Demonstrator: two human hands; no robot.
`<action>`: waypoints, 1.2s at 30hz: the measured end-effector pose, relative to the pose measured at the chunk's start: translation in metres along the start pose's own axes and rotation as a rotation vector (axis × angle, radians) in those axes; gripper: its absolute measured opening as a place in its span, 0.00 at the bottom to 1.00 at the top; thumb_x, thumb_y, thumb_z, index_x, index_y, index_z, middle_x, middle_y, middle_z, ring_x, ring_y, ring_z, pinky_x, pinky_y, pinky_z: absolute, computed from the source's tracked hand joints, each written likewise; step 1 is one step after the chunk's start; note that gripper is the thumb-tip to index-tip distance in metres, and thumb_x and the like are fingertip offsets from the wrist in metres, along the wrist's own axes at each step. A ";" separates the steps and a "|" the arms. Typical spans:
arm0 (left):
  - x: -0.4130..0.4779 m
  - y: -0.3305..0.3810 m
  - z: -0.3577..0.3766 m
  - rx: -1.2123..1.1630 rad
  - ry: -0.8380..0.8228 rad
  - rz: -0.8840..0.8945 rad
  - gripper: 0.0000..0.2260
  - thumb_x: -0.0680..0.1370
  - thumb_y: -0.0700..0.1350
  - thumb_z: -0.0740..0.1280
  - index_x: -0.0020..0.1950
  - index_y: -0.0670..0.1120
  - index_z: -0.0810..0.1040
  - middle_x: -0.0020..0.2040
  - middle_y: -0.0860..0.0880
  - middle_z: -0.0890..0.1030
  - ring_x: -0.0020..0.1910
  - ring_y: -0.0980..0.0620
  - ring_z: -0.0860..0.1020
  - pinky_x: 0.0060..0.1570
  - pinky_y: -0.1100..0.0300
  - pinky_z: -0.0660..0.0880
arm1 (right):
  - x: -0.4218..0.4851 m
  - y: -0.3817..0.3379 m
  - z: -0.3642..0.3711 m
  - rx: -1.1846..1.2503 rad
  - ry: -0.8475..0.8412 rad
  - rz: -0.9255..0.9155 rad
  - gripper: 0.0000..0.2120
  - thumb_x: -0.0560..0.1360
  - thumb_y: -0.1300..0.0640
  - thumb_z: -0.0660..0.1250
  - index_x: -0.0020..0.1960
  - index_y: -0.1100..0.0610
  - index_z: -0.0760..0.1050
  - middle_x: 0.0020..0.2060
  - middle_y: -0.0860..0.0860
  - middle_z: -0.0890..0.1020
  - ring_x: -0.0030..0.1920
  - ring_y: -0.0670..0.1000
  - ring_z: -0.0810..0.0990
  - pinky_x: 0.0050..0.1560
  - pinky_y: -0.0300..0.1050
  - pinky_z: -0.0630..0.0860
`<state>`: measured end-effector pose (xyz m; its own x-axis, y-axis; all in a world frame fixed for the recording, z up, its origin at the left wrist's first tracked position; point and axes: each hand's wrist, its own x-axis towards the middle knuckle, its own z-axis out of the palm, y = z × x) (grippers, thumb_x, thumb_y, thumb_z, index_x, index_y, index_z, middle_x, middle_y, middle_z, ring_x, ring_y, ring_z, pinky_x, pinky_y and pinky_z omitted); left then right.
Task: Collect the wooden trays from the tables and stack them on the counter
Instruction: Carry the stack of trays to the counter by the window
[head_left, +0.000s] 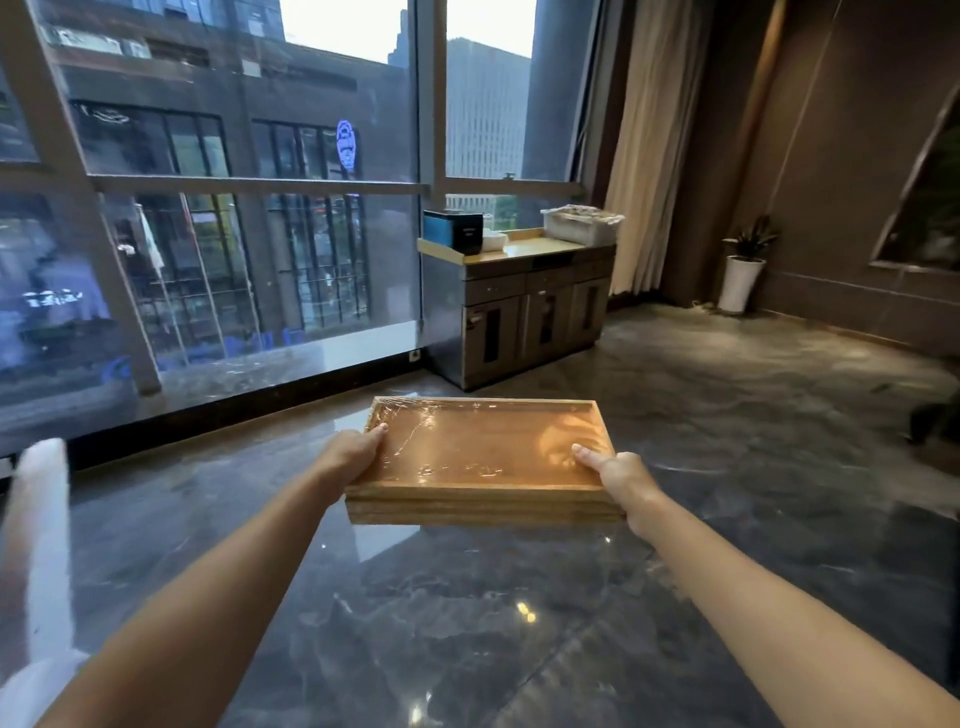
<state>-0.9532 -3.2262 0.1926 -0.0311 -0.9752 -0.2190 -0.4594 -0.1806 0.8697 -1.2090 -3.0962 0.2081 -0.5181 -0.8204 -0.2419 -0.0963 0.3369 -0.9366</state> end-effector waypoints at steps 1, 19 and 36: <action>0.020 0.012 0.007 0.005 0.002 0.009 0.21 0.79 0.50 0.60 0.59 0.32 0.75 0.59 0.34 0.79 0.46 0.45 0.75 0.46 0.57 0.68 | 0.021 -0.008 -0.001 -0.002 0.000 0.006 0.23 0.75 0.52 0.65 0.62 0.69 0.71 0.49 0.56 0.75 0.49 0.54 0.73 0.49 0.43 0.66; 0.385 0.186 0.235 0.080 -0.048 -0.040 0.19 0.80 0.50 0.58 0.52 0.35 0.78 0.47 0.40 0.75 0.44 0.46 0.73 0.45 0.59 0.66 | 0.483 -0.072 -0.072 -0.046 0.024 0.057 0.26 0.73 0.48 0.67 0.62 0.67 0.73 0.57 0.59 0.79 0.56 0.57 0.77 0.50 0.45 0.68; 0.816 0.385 0.385 0.077 0.003 -0.023 0.22 0.79 0.52 0.60 0.57 0.33 0.77 0.48 0.39 0.78 0.45 0.44 0.76 0.47 0.56 0.68 | 0.961 -0.203 -0.077 -0.032 -0.026 0.057 0.24 0.76 0.50 0.64 0.64 0.66 0.69 0.50 0.55 0.73 0.51 0.53 0.70 0.51 0.46 0.65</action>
<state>-1.4967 -4.0427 0.1784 -0.0170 -0.9713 -0.2371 -0.5265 -0.1929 0.8280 -1.7525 -3.9173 0.1859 -0.5017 -0.8107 -0.3017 -0.0946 0.3981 -0.9125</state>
